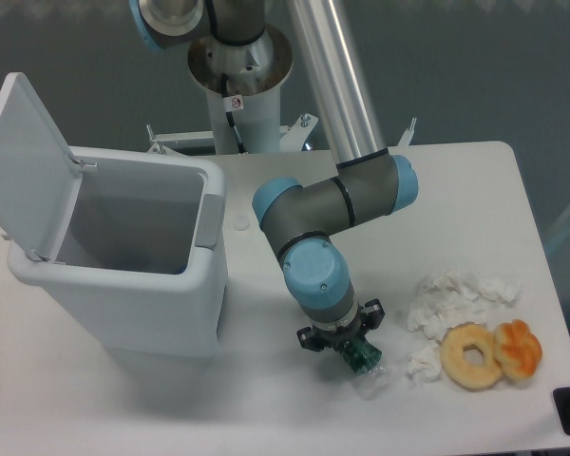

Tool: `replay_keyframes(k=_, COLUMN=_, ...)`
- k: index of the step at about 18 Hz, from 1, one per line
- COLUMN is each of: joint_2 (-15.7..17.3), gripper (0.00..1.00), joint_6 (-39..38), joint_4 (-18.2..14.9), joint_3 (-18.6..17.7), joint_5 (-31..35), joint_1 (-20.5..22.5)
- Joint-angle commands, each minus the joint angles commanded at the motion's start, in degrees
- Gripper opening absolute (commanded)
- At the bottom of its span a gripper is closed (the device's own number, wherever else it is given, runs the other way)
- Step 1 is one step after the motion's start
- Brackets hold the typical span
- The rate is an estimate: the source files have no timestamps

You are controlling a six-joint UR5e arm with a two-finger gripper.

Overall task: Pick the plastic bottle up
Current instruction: 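Lift the held bottle up off the table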

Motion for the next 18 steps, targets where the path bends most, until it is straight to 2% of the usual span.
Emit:
replay_keyframes(k=2, joint_2=1.8, gripper=0.13, joint_6=0.0, joint_4=0.0, joint_3=0.0, joint_5=-3.4, joint_1=1.5)
replay_keyframes(k=4, joint_2=2.8, gripper=0.23, joint_6=0.0, joint_4=-0.1, joint_3=0.0, joint_5=-5.7, joint_1=2.6)
replay_keyframes(k=5, joint_2=3.4, gripper=0.23, joint_6=0.0, joint_4=-0.1, joint_3=0.0, joint_5=-6.0, joint_1=2.8)
replay_keyframes(k=7, joint_2=3.9, gripper=0.19, joint_6=0.2, joint_4=-0.2, joint_3=0.3, joint_5=-6.2, joint_1=3.5)
replay_keyframes(k=9, joint_2=4.7, gripper=0.1, joint_6=2.4, joint_4=-0.5, joint_3=0.3, joint_5=-6.7, joint_1=4.3)
replay_keyframes(k=11, joint_2=6.2, gripper=0.09, joint_6=6.0, joint_4=-1.1, joint_3=-0.1, joint_5=-7.6, joint_1=4.9)
replay_keyframes(k=14, joint_2=8.2, gripper=0.07, joint_6=8.3, joint_4=-5.5, joint_3=-0.3, joint_5=-8.0, joint_1=6.3)
replay_keyframes(k=18, joint_2=11.6, gripper=0.07, joint_6=19.3, joint_4=-11.1, joint_3=0.4, joint_5=-10.4, joint_1=7.8)
